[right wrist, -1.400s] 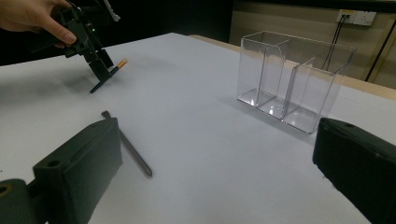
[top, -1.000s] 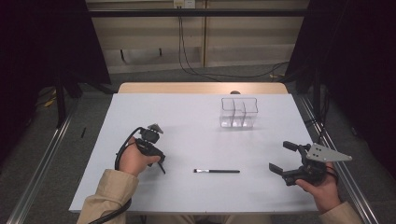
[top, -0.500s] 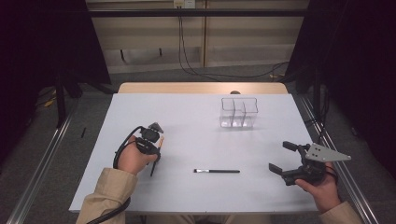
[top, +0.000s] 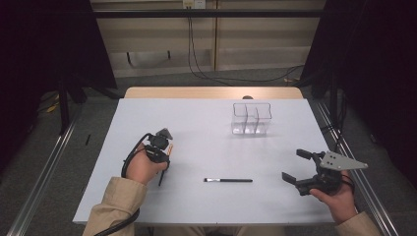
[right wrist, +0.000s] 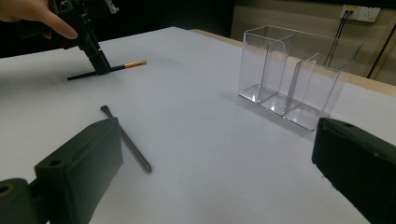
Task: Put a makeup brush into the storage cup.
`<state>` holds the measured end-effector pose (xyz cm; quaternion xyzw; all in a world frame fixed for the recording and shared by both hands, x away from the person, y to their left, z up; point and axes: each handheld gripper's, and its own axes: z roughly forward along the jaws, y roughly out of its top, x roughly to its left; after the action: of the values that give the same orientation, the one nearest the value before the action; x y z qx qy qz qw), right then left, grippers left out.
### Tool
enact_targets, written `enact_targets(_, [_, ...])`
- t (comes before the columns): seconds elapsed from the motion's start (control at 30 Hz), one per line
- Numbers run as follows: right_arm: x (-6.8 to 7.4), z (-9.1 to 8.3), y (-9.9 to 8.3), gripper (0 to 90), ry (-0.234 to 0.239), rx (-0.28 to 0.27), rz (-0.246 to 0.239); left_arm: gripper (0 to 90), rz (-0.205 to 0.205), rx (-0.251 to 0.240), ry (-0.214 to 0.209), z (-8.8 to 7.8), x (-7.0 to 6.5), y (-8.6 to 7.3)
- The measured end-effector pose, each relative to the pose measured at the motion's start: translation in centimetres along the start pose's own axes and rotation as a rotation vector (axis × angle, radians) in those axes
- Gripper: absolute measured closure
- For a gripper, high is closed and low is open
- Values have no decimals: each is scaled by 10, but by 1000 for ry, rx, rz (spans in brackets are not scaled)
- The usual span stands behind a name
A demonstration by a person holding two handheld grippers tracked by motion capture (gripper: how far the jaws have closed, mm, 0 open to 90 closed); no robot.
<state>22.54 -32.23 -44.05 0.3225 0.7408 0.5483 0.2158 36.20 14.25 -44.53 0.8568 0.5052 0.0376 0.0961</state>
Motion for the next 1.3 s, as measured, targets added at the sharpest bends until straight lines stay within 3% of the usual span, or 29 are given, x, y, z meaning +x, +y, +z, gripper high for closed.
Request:
enact_targets(0.1, [0, 0, 0, 13, 4, -2, -4, 840, -28, 4, -21, 0, 4, 0])
enact_targets(0.2, [0, 0, 0, 13, 5, 0, -3, 840, -42, 6, -35, 0, 7, 1])
enact_targets(0.5, [0, 1, 0, 13, 5, -1, 3, 834, -24, 49, -19, 2, 5, 7])
enact_targets(0.83, [0, 2, 1, 13, 8, -1, -2, 841, -15, 51, -1, 1, 2, 7])
enact_targets(1.03, [-1, 2, 1, 13, 10, 1, 1, 842, -39, 32, -56, -1, 10, 5])
enact_targets(1.3, [-2, 0, 0, 13, 2, 2, 9, 842, -25, 15, -59, -3, 11, 4])
